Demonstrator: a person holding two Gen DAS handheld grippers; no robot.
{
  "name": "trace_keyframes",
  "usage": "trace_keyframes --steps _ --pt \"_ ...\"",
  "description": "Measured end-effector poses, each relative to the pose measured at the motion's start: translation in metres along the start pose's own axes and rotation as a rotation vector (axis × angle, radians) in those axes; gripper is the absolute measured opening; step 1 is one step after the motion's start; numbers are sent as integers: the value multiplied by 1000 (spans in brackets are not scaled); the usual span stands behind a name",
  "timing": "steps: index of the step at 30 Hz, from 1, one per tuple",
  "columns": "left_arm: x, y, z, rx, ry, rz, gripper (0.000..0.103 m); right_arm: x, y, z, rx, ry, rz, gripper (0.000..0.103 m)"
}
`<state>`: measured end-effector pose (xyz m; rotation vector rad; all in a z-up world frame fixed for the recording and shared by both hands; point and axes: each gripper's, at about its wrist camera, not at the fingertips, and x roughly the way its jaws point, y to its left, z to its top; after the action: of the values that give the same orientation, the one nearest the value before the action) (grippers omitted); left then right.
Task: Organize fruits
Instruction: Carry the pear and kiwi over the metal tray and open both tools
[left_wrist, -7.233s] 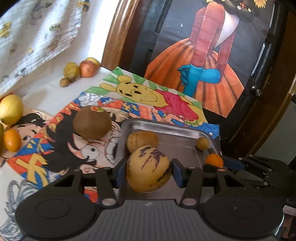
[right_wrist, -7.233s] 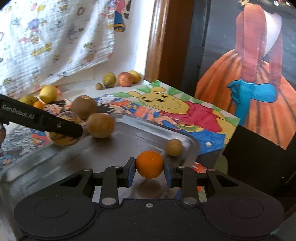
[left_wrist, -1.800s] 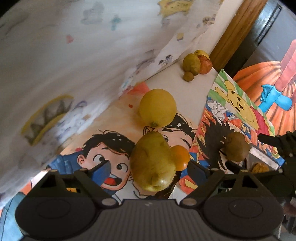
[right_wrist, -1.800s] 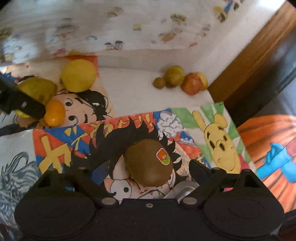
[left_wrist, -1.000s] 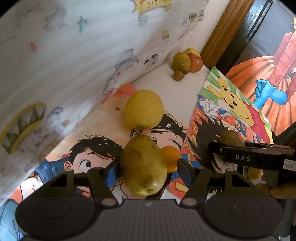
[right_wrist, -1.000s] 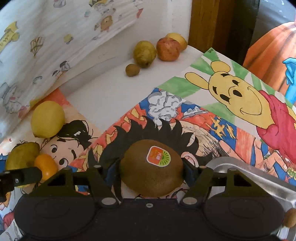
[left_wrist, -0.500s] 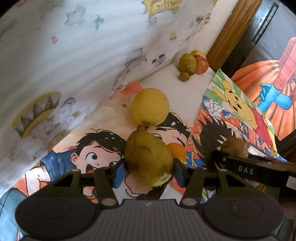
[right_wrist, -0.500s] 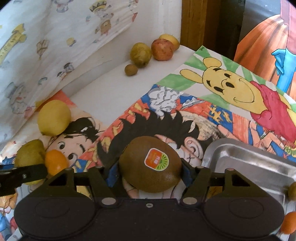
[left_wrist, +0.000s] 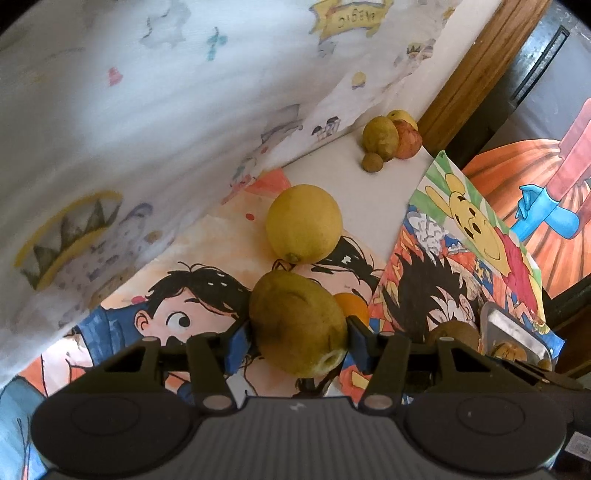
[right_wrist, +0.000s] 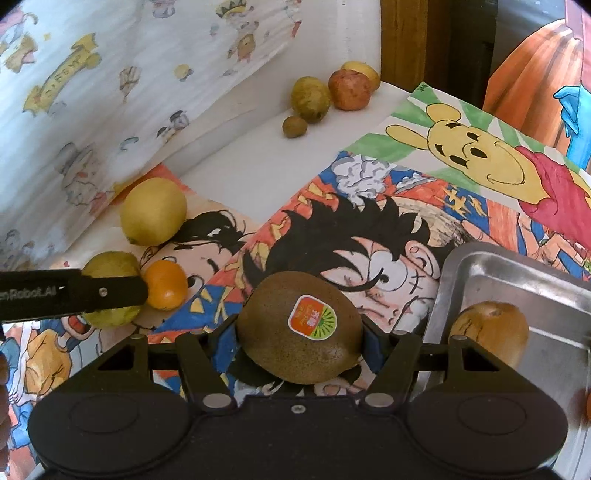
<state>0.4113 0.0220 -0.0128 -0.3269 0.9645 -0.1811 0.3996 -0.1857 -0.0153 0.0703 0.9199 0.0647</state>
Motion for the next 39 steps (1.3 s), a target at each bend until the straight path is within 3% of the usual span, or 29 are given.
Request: trace_keyframes --steps 14,30,39 --pt "-18 0 -30 9 3 -31 58 -21 1 -26 39 -15 68 67" --pt "-30 -15 -51 -9 19 -45 58 -74 -20 -73 141 -27 184 67" --pt "-35 -45 -64 13 30 -88 58 -111 -46 -83 190 -73 163 67"
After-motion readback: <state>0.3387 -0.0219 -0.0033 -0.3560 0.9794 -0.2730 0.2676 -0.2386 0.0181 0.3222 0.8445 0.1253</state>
